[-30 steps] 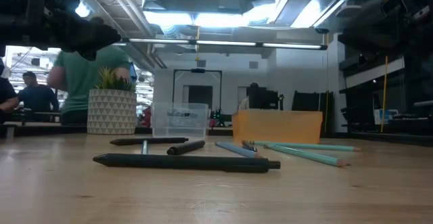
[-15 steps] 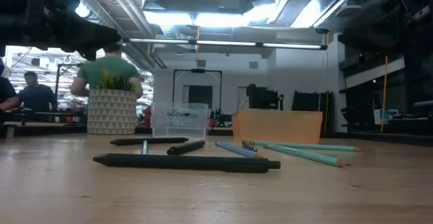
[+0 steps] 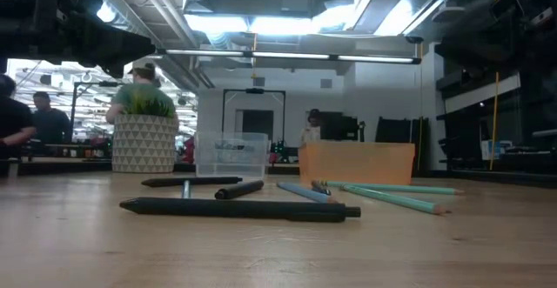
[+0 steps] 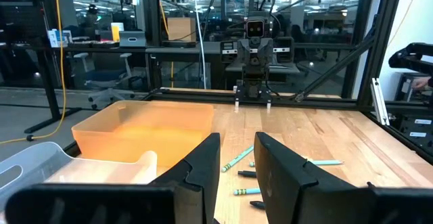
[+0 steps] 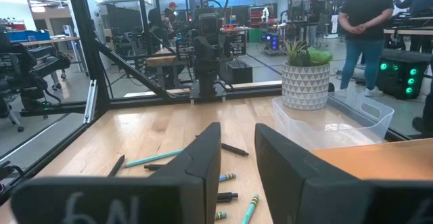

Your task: Sort pens & pencils

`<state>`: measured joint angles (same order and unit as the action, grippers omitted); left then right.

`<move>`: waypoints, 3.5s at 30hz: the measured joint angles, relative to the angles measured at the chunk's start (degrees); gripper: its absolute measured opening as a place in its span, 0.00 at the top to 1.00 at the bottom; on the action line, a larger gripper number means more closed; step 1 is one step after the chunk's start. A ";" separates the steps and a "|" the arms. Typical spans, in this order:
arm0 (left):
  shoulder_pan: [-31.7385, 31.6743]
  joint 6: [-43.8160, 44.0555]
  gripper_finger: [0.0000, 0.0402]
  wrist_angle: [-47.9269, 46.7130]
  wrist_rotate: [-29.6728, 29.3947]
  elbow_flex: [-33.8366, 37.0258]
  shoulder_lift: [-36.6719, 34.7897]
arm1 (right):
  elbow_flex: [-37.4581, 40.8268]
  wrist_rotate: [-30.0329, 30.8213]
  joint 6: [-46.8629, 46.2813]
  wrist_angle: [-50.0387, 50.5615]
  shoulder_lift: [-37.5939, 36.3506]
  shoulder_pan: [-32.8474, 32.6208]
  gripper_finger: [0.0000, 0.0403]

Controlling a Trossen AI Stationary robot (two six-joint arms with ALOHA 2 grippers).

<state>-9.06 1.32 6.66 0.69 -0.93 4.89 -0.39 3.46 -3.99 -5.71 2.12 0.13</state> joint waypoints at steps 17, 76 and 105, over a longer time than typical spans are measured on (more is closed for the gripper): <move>-0.04 -9.64 0.78 0.72 -2.96 -0.02 0.00 | -0.01 0.02 -3.72 -1.22 -0.01 -0.01 0.77; 0.07 11.57 0.79 -30.90 6.78 -72.40 34.69 | -83.53 -8.77 -7.11 28.35 46.25 0.01 0.77; 0.07 15.88 0.79 -96.92 -9.28 -115.84 63.19 | -117.89 -8.39 -11.42 91.80 75.90 5.62 0.77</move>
<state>-8.99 17.20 -90.26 -8.59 -116.77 68.08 -118.28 -4.93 -15.41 86.09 78.02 5.75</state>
